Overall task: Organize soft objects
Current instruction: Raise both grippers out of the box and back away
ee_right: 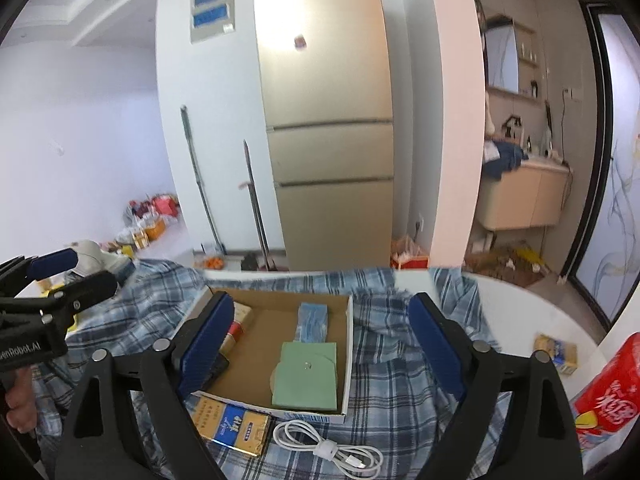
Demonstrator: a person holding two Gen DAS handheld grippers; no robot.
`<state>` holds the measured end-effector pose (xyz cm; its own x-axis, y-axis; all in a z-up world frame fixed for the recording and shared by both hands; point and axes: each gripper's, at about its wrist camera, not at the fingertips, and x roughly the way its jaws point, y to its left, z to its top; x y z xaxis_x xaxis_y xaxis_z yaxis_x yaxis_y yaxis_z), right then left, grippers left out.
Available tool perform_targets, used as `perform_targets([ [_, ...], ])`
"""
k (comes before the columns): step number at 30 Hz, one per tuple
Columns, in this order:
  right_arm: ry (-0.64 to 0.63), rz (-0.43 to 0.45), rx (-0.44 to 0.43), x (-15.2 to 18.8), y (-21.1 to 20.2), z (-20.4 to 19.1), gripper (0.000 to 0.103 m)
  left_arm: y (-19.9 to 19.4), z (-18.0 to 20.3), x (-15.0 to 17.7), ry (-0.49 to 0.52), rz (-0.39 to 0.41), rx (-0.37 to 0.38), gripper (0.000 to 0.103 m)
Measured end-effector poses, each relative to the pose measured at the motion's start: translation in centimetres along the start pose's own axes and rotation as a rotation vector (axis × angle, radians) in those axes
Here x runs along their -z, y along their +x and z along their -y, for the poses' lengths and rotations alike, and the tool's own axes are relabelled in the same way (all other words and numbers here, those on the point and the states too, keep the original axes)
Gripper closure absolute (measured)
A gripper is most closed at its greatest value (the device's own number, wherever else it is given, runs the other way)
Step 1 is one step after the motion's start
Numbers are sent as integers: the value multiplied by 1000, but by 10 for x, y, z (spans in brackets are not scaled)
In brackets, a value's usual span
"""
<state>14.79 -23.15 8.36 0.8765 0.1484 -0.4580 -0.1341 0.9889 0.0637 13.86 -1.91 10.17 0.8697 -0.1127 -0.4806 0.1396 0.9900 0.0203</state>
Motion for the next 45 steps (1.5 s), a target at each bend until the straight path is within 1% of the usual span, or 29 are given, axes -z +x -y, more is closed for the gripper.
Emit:
perform_targets([
  [2,-5,52,-3,0,-16,0,7,-22,3,0,-4,83,5,11],
  [3,-10,80,-6,0,-23,0,3,-30,4,0,-3,113,6,8],
  [4,-13,110,-4,1,-31,1,2,-39,5,1,-3,146,6,1],
  [5,-15,132,2,2,-37,2,2,-48,7,2,-5,183,7,0],
  [7,-13,167,11,4,-47,4,2,-61,9,4,-9,228,-2,0],
  [9,-6,190,8,7,-53,7,2,-69,10,8,-17,251,-1,0],
  [12,-5,212,-2,15,-59,12,2,-73,12,19,-36,268,33,0],
  [16,-21,246,10,28,-59,17,2,-68,17,41,-14,280,27,0],
  [18,-16,252,1,36,-57,19,2,-62,19,52,1,277,22,0],
  [20,-17,234,-14,43,-49,20,2,-54,21,65,13,266,21,0],
  [22,-18,218,-9,49,-43,20,2,-46,21,76,18,259,18,0],
  [25,-15,183,-11,58,-32,21,2,-29,21,90,15,225,22,0],
  [29,-2,142,-20,67,-22,25,2,-9,18,99,-4,173,33,0],
  [34,2,111,-25,76,-15,26,2,1,15,111,-6,152,15,0],
  [39,-27,70,-30,82,-6,22,2,7,21,117,27,133,10,0],
  [43,-47,-4,-57,83,5,19,2,16,23,119,31,76,33,0],
  [45,-42,-36,-76,86,10,19,2,20,24,119,24,39,31,0],
])
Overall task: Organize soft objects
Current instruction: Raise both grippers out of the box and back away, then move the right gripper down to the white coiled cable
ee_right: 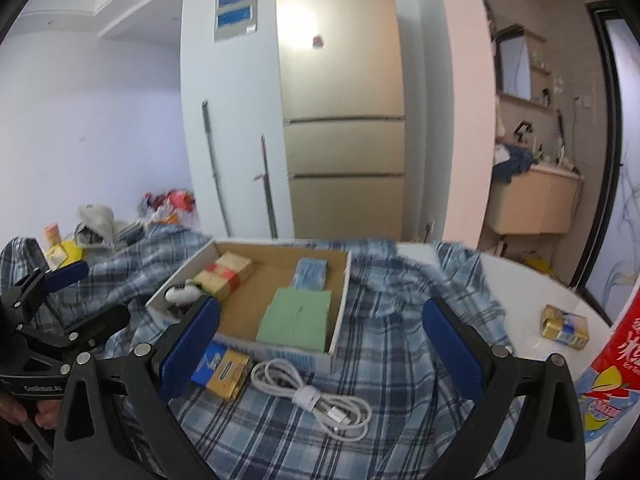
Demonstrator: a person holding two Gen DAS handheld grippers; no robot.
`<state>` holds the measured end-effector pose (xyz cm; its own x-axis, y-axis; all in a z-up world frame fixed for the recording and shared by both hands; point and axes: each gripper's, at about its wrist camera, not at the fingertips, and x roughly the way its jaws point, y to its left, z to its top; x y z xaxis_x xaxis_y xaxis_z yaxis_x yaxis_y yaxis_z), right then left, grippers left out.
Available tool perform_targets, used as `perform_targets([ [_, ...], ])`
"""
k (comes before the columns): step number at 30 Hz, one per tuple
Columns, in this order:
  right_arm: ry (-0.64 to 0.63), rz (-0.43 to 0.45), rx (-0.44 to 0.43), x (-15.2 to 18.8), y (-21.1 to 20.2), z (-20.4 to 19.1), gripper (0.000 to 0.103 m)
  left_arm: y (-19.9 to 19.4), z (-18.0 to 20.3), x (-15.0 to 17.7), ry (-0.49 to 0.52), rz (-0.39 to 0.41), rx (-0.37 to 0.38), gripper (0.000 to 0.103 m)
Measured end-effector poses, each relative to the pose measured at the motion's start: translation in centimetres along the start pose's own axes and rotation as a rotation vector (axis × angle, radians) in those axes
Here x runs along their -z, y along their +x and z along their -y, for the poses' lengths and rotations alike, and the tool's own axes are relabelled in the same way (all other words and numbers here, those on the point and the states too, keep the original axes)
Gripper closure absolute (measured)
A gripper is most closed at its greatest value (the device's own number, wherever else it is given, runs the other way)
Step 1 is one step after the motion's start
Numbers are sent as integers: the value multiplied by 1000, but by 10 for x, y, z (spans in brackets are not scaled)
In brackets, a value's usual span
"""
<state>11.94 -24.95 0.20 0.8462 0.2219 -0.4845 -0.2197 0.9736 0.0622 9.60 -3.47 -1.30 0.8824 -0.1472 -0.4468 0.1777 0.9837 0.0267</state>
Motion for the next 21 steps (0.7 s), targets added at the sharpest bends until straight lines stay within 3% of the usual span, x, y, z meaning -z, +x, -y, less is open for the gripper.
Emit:
perform_targets([
  [8,3,-106,-25,8,18,1,3,6,5,5,15,-52,-9,0],
  [15,31,-266,-91,19,52,6,23,13,-1,7,-16,-88,-3,0],
  [21,65,-376,-99,30,70,12,26,14,-3,8,-25,-89,-2,0],
])
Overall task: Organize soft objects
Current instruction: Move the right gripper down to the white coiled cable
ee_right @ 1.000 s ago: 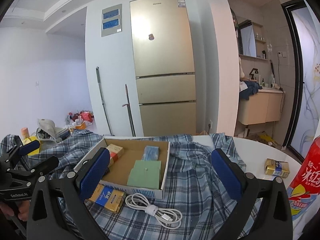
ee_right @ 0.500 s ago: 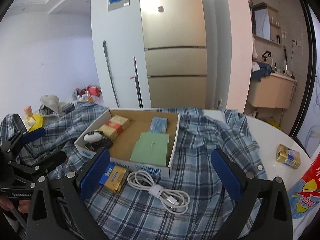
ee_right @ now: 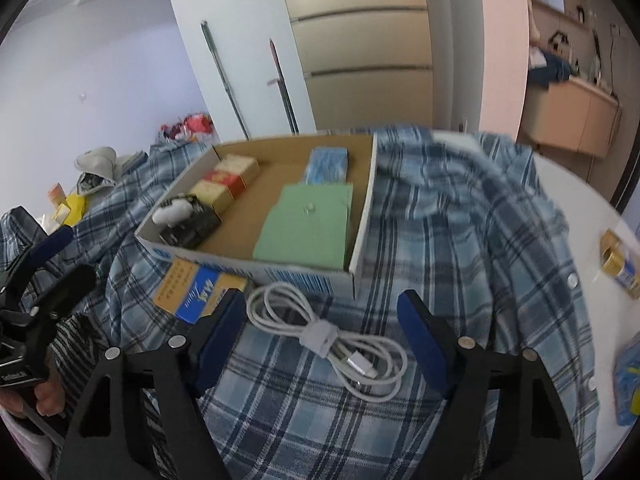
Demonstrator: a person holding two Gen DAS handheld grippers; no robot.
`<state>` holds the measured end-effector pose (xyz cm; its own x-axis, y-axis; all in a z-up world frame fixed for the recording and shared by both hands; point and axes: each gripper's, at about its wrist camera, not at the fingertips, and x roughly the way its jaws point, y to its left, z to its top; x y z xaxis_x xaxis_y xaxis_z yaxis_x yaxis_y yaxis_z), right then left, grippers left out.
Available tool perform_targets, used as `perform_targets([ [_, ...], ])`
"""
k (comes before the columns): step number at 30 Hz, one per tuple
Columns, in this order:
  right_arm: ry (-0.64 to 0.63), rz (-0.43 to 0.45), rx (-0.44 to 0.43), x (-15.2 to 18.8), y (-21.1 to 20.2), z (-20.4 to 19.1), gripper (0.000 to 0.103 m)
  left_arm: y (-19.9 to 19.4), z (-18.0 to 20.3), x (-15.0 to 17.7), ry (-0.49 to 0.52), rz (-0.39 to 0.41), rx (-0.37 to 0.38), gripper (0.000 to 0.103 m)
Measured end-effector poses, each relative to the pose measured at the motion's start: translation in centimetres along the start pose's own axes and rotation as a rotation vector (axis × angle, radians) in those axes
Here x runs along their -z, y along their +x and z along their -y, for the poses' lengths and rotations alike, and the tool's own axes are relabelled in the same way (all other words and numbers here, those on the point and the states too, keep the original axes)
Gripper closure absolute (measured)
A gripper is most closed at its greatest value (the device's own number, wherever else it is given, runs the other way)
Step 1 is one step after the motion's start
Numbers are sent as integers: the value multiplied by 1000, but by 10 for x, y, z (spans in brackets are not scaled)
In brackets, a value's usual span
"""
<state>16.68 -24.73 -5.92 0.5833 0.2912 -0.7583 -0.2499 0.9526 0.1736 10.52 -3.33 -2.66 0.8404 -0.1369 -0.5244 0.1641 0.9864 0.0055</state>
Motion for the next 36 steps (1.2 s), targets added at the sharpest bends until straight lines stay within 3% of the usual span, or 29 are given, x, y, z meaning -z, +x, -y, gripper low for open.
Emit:
perform_targets([
  [6,-75,-91,13,5,18,-13,26,1,7,2,33,11,-6,0],
  [9,-79,-138,40,8,29,-14,36,3,12,4,61,1,1,0],
  [15,-64,-167,48,9,34,-9,40,6,10,4,44,-9,2,0],
  [17,-61,-158,47,8,32,-9,47,5,10,5,47,-6,0,0],
  [19,-51,-160,61,8,31,-7,64,2,11,5,49,11,3,0],
  [21,-34,-137,37,8,26,-4,79,-1,12,5,56,21,8,0],
  [27,-75,31,16,5,-11,-12,80,-5,15,5,72,45,13,0],
  [30,-124,86,47,5,-25,-20,80,-8,11,4,48,59,6,0],
  [36,-107,79,-4,4,-29,-20,80,-8,6,4,24,60,8,0],
])
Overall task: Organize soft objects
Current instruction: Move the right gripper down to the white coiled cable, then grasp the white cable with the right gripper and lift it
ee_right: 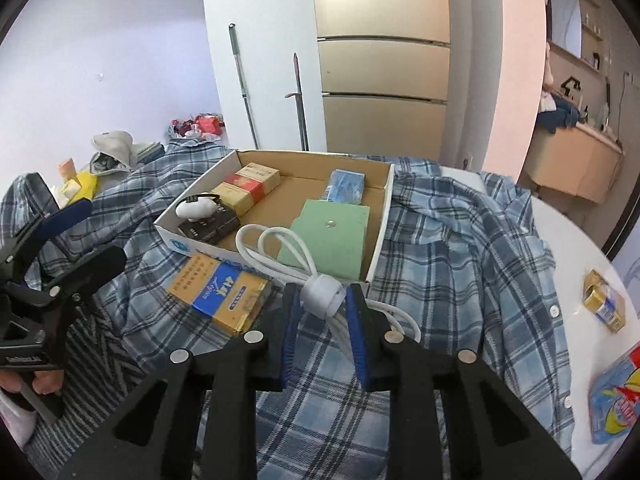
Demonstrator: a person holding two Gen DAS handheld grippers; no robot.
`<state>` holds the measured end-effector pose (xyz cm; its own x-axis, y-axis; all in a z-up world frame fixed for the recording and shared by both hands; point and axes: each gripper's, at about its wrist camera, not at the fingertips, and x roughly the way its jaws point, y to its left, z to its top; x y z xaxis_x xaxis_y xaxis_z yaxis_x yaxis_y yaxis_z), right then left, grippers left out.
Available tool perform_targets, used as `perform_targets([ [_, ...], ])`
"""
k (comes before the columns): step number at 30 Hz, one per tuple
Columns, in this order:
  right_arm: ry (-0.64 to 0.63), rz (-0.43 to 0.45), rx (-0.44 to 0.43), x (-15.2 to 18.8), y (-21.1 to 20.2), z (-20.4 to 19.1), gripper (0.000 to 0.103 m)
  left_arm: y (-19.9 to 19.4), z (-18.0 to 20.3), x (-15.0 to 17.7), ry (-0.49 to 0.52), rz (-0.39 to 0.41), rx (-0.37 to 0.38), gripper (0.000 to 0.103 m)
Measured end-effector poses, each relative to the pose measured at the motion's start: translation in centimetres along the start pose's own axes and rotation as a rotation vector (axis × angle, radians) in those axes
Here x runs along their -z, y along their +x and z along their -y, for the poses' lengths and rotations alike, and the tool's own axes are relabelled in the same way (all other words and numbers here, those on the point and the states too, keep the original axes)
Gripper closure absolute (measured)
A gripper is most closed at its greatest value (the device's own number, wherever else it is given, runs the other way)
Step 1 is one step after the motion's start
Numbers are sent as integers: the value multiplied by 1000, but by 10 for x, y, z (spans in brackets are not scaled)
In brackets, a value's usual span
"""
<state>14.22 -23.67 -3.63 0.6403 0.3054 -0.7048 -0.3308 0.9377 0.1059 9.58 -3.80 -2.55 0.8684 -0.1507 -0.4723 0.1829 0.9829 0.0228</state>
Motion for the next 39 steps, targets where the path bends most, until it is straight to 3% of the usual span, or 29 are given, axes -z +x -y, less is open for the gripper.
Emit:
perform_targets([
  [5,109,-79,-96,2,7,14,80,1,0,0,-4,-7,-1,0],
  [9,165,-201,-65,9,28,24,80,3,-1,1,-9,-20,2,0],
  [14,193,-255,-57,14,41,30,76,4,0,1,-6,-27,8,0],
  [15,193,-246,-51,14,41,31,62,4,0,1,-6,-28,11,0],
  [16,198,-234,-41,14,40,32,37,5,-1,1,-6,-29,14,0],
  [18,208,-208,-30,13,38,34,27,6,-1,1,-5,-32,16,0],
  [21,198,-216,-33,12,39,37,27,8,0,1,-5,-42,18,0],
  [25,219,-299,-55,16,55,40,27,9,-1,1,-13,-45,22,0],
  [29,179,-303,-78,17,51,34,27,8,-1,1,-8,-44,24,0],
  [35,106,-393,-115,23,50,22,47,8,-2,1,-12,-42,20,0],
  [37,62,-406,-97,23,49,16,60,8,-2,1,-15,-45,19,0],
  [39,19,-417,-86,25,49,11,62,8,-2,1,-15,-46,19,0],
])
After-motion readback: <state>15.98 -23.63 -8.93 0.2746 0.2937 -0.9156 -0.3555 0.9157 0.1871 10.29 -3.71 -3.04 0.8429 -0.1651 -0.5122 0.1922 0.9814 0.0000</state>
